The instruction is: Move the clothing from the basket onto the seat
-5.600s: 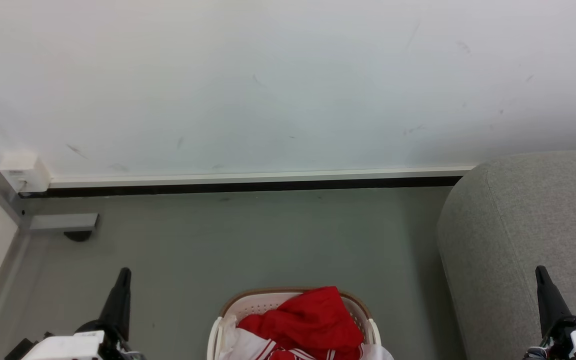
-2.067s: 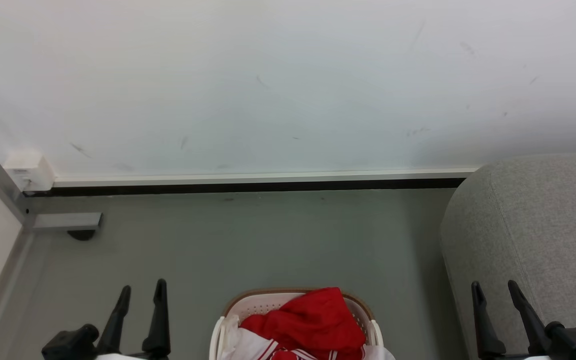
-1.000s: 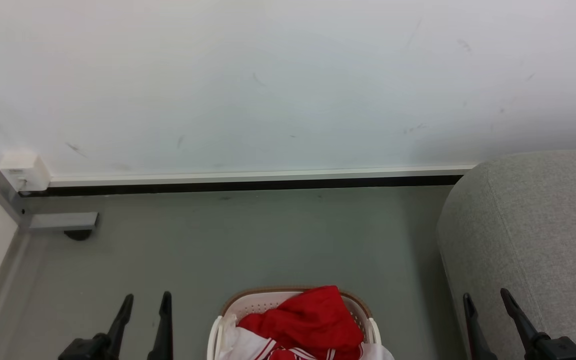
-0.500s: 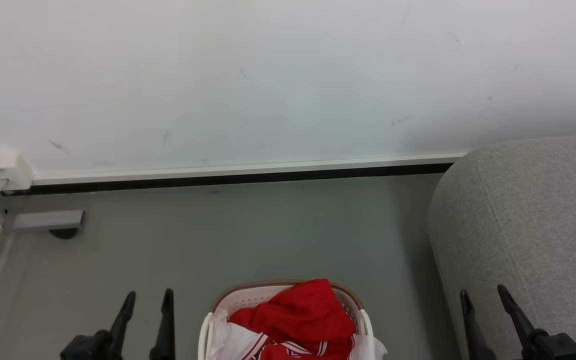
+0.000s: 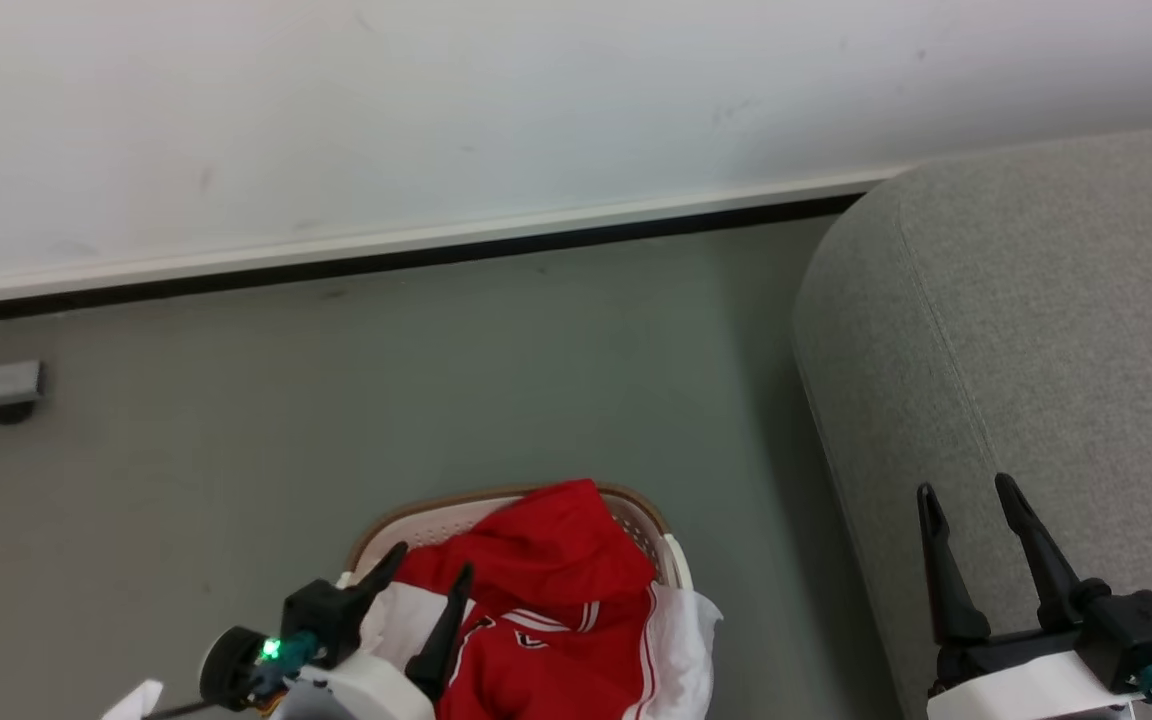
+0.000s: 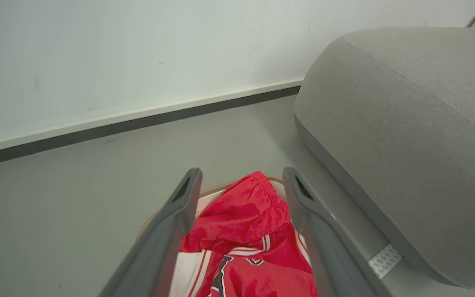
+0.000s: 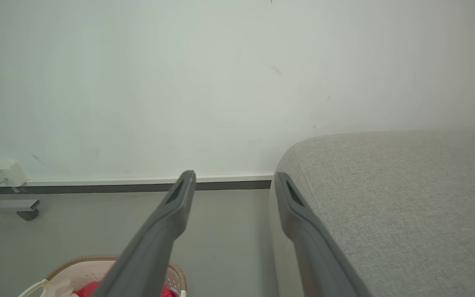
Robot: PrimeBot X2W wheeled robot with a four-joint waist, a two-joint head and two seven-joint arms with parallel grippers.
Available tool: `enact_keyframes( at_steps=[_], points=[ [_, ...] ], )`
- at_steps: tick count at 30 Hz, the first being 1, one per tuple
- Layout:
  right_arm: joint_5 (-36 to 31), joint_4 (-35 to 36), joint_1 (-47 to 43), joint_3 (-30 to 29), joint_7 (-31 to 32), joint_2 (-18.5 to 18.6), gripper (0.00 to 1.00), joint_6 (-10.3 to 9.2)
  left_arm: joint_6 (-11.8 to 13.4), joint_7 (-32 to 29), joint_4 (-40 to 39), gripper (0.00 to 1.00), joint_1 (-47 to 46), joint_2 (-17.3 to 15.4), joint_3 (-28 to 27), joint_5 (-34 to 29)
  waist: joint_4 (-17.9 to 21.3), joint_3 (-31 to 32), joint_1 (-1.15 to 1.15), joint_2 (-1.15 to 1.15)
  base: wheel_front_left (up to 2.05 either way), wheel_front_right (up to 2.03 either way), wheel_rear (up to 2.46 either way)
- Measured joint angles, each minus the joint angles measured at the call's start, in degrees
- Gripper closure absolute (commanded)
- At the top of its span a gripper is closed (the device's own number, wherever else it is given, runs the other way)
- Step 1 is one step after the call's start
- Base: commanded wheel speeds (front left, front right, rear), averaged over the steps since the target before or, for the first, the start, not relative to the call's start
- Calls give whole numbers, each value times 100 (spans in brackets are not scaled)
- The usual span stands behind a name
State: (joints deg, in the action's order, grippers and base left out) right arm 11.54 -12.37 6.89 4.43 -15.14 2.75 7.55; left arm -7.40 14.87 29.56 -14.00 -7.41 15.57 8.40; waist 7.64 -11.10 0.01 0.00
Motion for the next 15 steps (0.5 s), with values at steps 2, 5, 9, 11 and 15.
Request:
enact_keyframes(
  at_steps=[2,5,9,11,15],
  points=[
    [73,74,85,44,-1,1,0,0,-10,-116,390,0,-276,-84,246,29,100,-175,0,0,0,0,0],
    [159,174,239,91,-1,2,0,0,-13,-406,926,0,-674,-164,606,94,238,-465,0,0,0,0,0],
    [253,338,434,147,-1,7,0,0,-13,-901,1585,0,-1129,-267,966,241,409,-887,0,0,0,0,0],
    [286,424,526,209,-1,7,0,0,-13,-1139,1897,0,-1354,-316,1046,245,488,-1112,1,0,0,0,0],
    [381,556,665,312,-1,5,0,0,16,-1486,2429,0,-1802,-428,1092,242,627,-1563,1,0,0,0,0]
  ],
)
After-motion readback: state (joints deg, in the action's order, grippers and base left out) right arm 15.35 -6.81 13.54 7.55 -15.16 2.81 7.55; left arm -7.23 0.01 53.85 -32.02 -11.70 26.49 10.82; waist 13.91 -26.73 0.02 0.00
